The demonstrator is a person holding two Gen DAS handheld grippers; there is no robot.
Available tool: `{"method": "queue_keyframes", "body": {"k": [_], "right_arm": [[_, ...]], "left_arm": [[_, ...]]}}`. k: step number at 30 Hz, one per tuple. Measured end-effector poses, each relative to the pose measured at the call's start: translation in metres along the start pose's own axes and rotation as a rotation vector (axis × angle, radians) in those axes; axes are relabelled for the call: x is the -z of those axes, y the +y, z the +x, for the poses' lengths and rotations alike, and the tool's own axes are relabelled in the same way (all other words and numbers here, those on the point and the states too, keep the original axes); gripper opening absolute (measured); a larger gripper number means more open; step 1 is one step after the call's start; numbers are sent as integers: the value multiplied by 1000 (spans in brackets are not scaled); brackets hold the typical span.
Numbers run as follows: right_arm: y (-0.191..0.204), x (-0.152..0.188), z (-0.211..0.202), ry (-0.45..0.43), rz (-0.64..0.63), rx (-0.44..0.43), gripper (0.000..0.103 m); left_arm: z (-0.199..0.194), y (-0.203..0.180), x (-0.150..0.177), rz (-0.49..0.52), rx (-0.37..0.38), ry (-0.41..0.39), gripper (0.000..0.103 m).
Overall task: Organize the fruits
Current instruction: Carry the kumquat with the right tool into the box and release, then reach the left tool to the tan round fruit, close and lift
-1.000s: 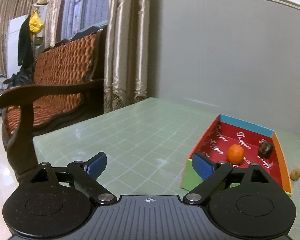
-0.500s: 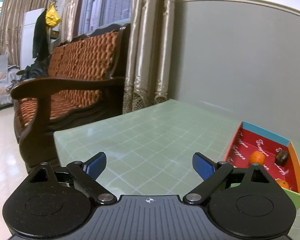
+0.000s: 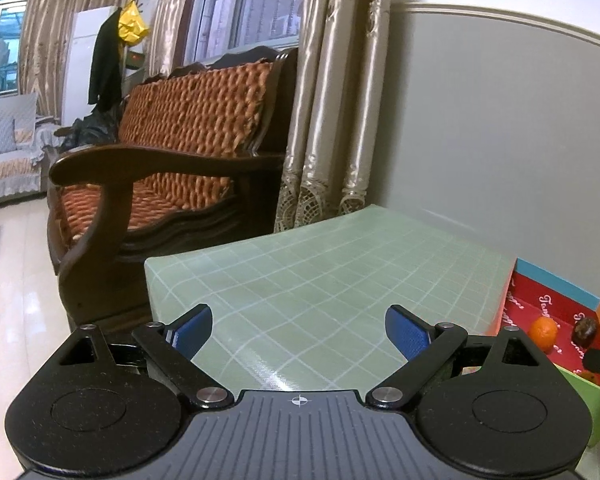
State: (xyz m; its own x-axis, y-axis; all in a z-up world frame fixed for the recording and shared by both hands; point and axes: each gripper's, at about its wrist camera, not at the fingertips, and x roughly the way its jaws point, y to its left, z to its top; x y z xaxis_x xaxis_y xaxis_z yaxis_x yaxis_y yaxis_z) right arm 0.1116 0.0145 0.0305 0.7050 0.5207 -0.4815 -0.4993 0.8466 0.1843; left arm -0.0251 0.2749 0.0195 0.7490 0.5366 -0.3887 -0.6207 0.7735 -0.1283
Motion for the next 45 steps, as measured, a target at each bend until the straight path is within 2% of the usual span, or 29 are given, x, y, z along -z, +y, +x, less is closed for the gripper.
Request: {"method": "queue_keyframes", "body": {"k": [2, 7, 9, 12, 14, 16, 19, 24, 27, 31, 34, 38, 45], "right_arm": [[0, 2, -2, -14, 10, -2, 31], [-5, 1, -4, -18, 29, -2, 32], [-10, 1, -10, -35, 38, 8, 36], [-21, 2, -19, -58, 54, 35, 46], [-30, 3, -27, -73, 64, 61, 62], [-39, 4, -33, -91, 65, 91, 70], [-53, 7, -45, -112, 57, 141, 69], [-82, 16, -65, -143, 69, 236, 80], [-100, 22, -76, -158, 84, 298, 83], [-124, 30, -91, -190, 123, 379, 90], [-140, 37, -102, -203, 145, 438, 90], [-159, 44, -119, -219, 184, 481, 90], [-187, 56, -152, -253, 246, 540, 91]], "left_arm": [[1, 0, 0, 1, 1, 1, 93], [0, -4, 2, 12, 8, -1, 93], [-1, -8, 2, 19, 11, -3, 93], [-3, -15, 4, 39, 18, -9, 93], [-5, -21, 5, 50, 24, -12, 93], [-6, -26, 5, 58, 34, -14, 93], [-10, -36, 7, 76, 49, -21, 93], [-18, -60, 12, 132, 102, -39, 93], [-25, -81, 17, 174, 142, -54, 93], [-35, -110, 21, 216, 238, -65, 93], [-45, -135, 26, 268, 304, -74, 93], [-61, -171, 34, 338, 403, -83, 93], [-82, -238, 53, 438, 538, -55, 93]]}}
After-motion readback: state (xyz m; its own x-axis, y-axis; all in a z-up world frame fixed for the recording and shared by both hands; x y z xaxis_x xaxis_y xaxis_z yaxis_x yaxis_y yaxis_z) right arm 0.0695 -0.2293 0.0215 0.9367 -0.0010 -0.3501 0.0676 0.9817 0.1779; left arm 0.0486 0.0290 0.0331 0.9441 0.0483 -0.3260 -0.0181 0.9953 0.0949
